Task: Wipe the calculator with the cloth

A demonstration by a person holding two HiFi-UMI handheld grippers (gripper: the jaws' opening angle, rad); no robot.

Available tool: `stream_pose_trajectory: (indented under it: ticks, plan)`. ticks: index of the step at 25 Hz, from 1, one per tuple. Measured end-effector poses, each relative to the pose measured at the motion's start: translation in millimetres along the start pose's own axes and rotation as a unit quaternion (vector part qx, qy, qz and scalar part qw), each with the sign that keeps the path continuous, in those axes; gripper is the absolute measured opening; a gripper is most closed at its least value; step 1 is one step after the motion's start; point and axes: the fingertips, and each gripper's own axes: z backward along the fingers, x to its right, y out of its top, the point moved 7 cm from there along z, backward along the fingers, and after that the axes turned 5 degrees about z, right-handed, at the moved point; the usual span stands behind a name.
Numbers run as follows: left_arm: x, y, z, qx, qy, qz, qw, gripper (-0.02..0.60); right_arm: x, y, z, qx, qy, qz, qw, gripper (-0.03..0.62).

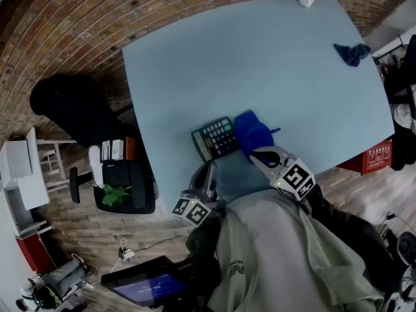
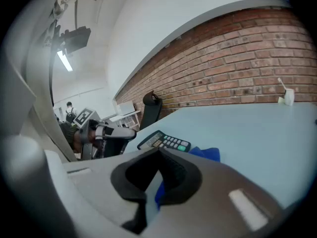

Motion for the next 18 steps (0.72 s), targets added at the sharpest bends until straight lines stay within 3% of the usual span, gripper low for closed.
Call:
stream_pose_trajectory:
  ticks: [4, 10, 11, 12, 18]
  plan:
    - [2.2, -0.5, -12.4, -0.008, -0.024, 0.004, 0.9997, -0.011, 3.1, -0.5, 4.4, -0.010, -0.023, 0.007, 1.000, 0.002]
    - [-5.2, 1.8, -9.0, -0.002, -0.029, 0.016, 0.9995, -0.010, 7.8, -4.8, 0.8, -0.022, -0.052, -0.007, 0.998, 0.002]
    - [-7.1, 3.0, -8.3, -0.001, -0.027, 0.018, 0.9995, 0.019, 9.4, -6.5, 1.7, -0.029, -0.059, -0.009, 0.998, 0.002]
    - [-9.9, 5.1, -6.7, -0.001, -0.022, 0.019, 0.9996, 0.057, 11.1, -8.4, 2.7, -0.036, -0.066, -0.010, 0.997, 0.002]
    - [-40.9, 31.8, 6.4, 0.023, 0.050, 0.017, 0.9983, 0.132, 23.8, -17.6, 10.1, -0.099, -0.124, 0.019, 0.987, 0.002]
